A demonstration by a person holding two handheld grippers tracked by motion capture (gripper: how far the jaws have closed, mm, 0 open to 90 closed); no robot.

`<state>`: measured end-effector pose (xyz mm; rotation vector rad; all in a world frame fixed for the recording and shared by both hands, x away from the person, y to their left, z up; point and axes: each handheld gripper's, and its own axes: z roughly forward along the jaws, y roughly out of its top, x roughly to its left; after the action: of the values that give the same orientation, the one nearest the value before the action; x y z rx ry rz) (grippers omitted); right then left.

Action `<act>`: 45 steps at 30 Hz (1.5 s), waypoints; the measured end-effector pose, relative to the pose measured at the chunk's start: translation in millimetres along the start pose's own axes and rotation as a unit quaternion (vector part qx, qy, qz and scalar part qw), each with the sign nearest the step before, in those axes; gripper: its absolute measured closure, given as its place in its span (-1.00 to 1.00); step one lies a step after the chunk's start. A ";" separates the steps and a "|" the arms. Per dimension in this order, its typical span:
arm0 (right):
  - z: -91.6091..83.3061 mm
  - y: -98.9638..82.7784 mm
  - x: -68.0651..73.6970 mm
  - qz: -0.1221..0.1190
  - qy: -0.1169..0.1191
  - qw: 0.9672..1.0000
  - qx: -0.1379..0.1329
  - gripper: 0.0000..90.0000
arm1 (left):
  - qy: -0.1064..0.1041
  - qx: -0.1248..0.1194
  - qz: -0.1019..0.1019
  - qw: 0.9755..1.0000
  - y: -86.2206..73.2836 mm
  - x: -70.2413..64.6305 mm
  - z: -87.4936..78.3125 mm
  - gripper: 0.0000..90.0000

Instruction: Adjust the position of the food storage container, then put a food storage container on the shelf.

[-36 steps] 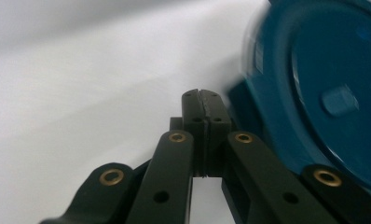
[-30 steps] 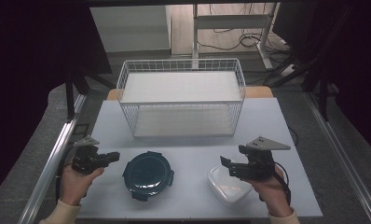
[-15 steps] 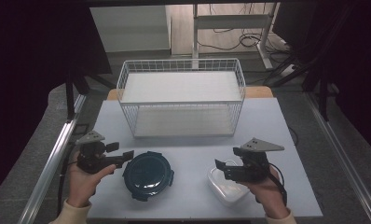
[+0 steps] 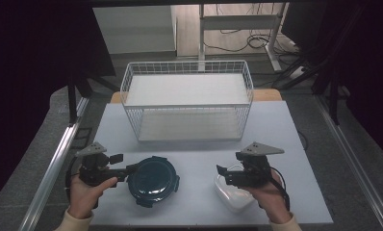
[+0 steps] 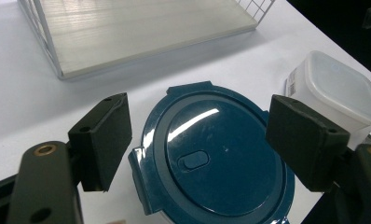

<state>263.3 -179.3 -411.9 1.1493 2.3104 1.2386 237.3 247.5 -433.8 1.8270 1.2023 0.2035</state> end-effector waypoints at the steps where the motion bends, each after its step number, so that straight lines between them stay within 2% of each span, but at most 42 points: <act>1: 1.1 -0.3 0.7 0.002 0.000 1.000 0.001 -0.58 | 0.001 0.001 0.000 1.000 -0.2 0.2 0.4 -0.51; 9: 9.5 -0.2 11.3 0.004 0.012 1.000 0.007 -0.62 | 0.013 -0.003 -0.011 1.000 -1.1 2.7 -1.4 -0.59; 16: 16.1 3.8 28.9 0.013 0.031 0.999 0.008 -0.66 | 0.003 0.002 -0.016 1.000 -3.2 5.2 0.7 -0.61; 26: 39.2 10.4 63.7 0.000 0.061 0.998 0.021 -0.68 | -0.008 0.000 -0.025 1.000 -4.0 12.3 -0.6 -0.61; 34: 61.5 10.4 80.7 0.007 0.071 0.996 0.044 -0.70 | -0.017 0.010 -0.048 0.999 -8.5 26.4 5.2 -0.61; 38: 80.4 11.1 88.3 0.037 0.078 0.995 0.054 -0.71 | -0.021 0.021 -0.063 0.998 -11.7 33.6 8.7 -0.64; 45: 104.6 10.6 103.0 0.065 0.088 0.991 0.078 -0.75 | -0.033 0.032 -0.078 0.996 -16.2 39.7 13.1 -0.66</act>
<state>261.2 -38.1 -453.5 1.3104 2.5363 1.2699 254.5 273.1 -466.2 1.7700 1.3118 0.0158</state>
